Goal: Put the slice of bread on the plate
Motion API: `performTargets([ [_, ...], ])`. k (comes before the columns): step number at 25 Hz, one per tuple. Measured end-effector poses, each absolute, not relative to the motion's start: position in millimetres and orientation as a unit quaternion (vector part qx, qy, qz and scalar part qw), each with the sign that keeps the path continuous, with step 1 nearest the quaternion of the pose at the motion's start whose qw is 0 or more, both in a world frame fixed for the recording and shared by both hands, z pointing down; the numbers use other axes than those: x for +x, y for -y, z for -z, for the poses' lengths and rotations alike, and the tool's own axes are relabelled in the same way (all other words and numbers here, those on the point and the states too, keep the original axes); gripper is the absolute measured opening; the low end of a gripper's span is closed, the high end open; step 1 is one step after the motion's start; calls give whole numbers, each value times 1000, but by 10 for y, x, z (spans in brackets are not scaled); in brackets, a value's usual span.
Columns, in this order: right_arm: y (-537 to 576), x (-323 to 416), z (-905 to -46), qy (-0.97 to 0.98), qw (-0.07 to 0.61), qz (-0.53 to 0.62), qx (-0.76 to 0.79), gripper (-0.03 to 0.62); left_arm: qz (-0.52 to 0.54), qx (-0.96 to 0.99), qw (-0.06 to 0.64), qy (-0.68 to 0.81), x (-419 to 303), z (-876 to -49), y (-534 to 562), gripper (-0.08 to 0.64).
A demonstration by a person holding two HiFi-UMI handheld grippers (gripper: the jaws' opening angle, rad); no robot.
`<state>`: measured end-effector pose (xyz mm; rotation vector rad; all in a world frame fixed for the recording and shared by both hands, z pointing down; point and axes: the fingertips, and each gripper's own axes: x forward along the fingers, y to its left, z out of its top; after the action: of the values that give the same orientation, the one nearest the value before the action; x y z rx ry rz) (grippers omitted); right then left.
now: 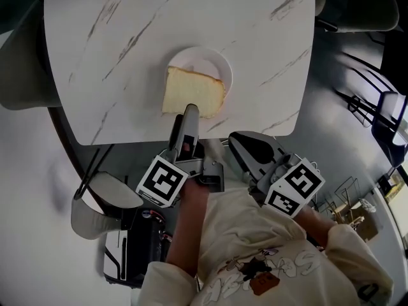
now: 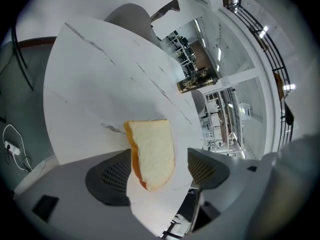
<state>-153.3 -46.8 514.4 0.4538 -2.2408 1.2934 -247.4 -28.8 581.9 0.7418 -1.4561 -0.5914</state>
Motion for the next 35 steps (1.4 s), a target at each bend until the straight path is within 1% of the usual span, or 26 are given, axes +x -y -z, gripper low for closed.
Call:
performTargets([
  [3,448,-1534,-5141,824,256,-477,166,6,283,295,657,633,-2418,-5818,220,339],
  [6,435,-1527,-5129,824,257,-477,167,6,279,309,654,632,-2421,-5796,219,338],
  [11,426,-1544,-5127,825,257,-475,167,6,313,300,664,609,-2394,-5770,361,337],
  [22,449,-1557,-5006,833,253,-459,173,6,284,333,657,614,-2419,-5651,329,337],
  [27,492,-1551,-4826,846,248,-439,173,6,269,387,631,616,-2420,-5392,372,330],
  [30,517,-1542,-4684,856,241,-424,169,6,266,396,620,623,-2406,-5247,321,260],
  [32,517,-1519,-4584,862,237,-416,168,6,267,394,621,623,-2354,-5154,264,190],
  [35,500,-1463,-4448,867,231,-409,166,6,258,424,597,631,-2286,-4966,258,118],
])
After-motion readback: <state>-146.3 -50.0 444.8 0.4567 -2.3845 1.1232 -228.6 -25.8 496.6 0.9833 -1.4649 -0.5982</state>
